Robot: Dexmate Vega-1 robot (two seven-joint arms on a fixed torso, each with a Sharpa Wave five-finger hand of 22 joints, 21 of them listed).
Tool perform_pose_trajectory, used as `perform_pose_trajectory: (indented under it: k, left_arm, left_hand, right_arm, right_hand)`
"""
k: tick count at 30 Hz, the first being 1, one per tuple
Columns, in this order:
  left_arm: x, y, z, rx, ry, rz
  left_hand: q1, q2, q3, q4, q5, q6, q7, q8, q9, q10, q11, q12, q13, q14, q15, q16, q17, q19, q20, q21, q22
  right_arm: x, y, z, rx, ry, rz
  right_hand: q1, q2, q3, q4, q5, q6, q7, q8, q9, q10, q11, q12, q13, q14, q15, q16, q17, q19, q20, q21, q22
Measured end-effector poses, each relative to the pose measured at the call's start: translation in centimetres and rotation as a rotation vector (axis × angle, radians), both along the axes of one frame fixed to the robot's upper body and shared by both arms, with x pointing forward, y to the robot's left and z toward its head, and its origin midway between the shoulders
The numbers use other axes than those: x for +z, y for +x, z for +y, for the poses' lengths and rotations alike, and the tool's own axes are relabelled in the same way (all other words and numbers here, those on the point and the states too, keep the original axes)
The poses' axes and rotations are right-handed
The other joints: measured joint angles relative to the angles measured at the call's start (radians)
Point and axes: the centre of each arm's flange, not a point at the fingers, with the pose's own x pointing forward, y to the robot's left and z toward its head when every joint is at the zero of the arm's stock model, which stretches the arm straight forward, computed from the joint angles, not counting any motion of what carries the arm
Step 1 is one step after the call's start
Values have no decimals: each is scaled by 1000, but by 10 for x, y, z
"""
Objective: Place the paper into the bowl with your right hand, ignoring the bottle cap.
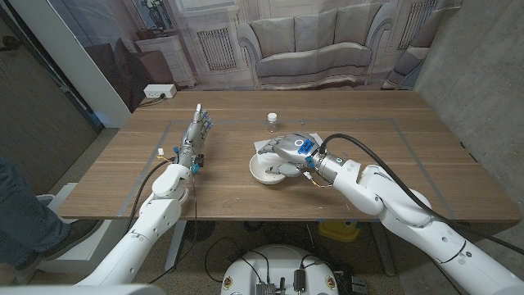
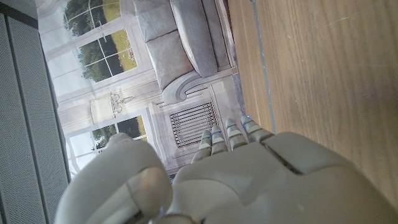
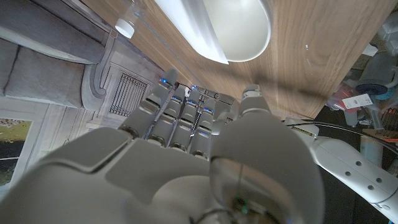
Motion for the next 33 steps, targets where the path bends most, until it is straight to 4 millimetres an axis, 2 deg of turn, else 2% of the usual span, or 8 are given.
perform_pose_trajectory:
  k: [33]
  left_arm:
    - [7,-7,2,-8,22,-11]
  left_hand:
    - [0,0,-4,-4,0,0,0,0,0,0,0,0,0,0,0,0,0,0,0,0,0]
  right_arm:
    - [11,-18,1,53,89,-67]
  right_hand:
    - [-6,7,0,0,1,-3,3,0,0,-4,4,0,0,0,0,0,-3,0,0,0,-2]
